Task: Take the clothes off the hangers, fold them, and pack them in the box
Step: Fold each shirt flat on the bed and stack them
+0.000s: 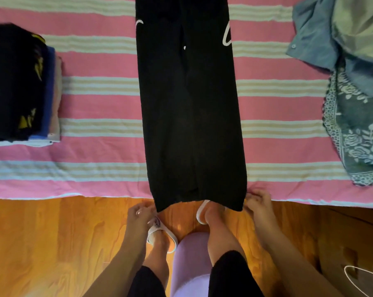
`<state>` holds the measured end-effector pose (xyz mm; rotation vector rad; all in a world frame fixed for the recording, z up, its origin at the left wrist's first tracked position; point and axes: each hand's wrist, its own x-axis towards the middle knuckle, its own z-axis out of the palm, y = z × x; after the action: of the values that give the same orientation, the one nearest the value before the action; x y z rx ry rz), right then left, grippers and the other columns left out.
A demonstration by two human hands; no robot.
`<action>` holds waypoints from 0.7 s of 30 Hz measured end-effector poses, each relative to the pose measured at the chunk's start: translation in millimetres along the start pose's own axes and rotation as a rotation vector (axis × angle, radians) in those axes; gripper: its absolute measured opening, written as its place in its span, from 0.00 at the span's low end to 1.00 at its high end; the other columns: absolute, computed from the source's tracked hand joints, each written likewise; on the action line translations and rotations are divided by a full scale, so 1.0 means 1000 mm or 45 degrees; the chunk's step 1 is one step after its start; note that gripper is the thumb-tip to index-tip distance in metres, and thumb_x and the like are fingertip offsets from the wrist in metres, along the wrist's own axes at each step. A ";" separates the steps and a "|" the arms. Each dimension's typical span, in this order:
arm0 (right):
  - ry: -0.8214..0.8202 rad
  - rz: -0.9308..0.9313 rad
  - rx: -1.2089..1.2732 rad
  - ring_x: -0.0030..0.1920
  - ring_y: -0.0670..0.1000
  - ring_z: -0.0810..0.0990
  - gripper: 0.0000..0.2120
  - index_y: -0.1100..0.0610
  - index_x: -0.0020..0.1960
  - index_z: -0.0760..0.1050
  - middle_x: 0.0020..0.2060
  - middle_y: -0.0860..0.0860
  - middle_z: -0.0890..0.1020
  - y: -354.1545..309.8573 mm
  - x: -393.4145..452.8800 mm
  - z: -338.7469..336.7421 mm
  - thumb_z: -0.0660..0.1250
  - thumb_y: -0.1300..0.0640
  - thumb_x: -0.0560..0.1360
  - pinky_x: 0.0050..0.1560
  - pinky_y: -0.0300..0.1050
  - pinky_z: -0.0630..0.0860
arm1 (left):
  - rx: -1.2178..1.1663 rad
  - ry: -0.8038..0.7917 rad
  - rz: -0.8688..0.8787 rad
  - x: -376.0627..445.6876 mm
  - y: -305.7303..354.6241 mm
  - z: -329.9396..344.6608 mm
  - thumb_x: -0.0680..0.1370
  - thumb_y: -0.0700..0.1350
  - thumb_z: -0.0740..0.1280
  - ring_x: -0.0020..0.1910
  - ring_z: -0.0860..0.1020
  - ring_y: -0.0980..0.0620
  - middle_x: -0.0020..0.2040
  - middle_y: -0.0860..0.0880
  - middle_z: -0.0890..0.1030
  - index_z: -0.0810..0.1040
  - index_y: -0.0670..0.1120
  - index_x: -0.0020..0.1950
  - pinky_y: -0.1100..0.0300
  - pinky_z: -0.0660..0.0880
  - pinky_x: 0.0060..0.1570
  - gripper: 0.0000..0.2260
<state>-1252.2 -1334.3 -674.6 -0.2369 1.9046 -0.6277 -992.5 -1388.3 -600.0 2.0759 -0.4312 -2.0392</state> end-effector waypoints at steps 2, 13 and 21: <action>-0.083 0.058 -0.012 0.57 0.53 0.82 0.09 0.49 0.60 0.72 0.56 0.52 0.81 -0.002 0.010 -0.002 0.67 0.51 0.80 0.61 0.55 0.79 | 0.014 0.002 0.002 0.016 0.006 -0.001 0.75 0.55 0.74 0.61 0.77 0.41 0.65 0.34 0.78 0.73 0.24 0.55 0.58 0.75 0.51 0.32; -0.257 0.257 -0.269 0.50 0.54 0.85 0.10 0.59 0.55 0.78 0.51 0.58 0.84 -0.036 -0.050 -0.037 0.61 0.55 0.83 0.46 0.47 0.82 | 0.137 0.040 -0.136 0.014 -0.027 -0.031 0.84 0.42 0.65 0.49 0.83 0.43 0.52 0.37 0.84 0.80 0.42 0.59 0.48 0.79 0.50 0.07; -0.333 0.506 0.501 0.38 0.55 0.85 0.08 0.66 0.55 0.77 0.41 0.62 0.85 -0.189 -0.033 -0.028 0.64 0.62 0.81 0.34 0.47 0.84 | -0.534 -0.058 -0.266 0.001 0.117 -0.029 0.84 0.41 0.60 0.32 0.82 0.47 0.39 0.40 0.82 0.75 0.38 0.52 0.50 0.84 0.36 0.08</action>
<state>-1286.5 -1470.3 -540.3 0.2930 1.4833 -0.6477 -971.2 -1500.1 -560.1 1.8814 0.2046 -2.0680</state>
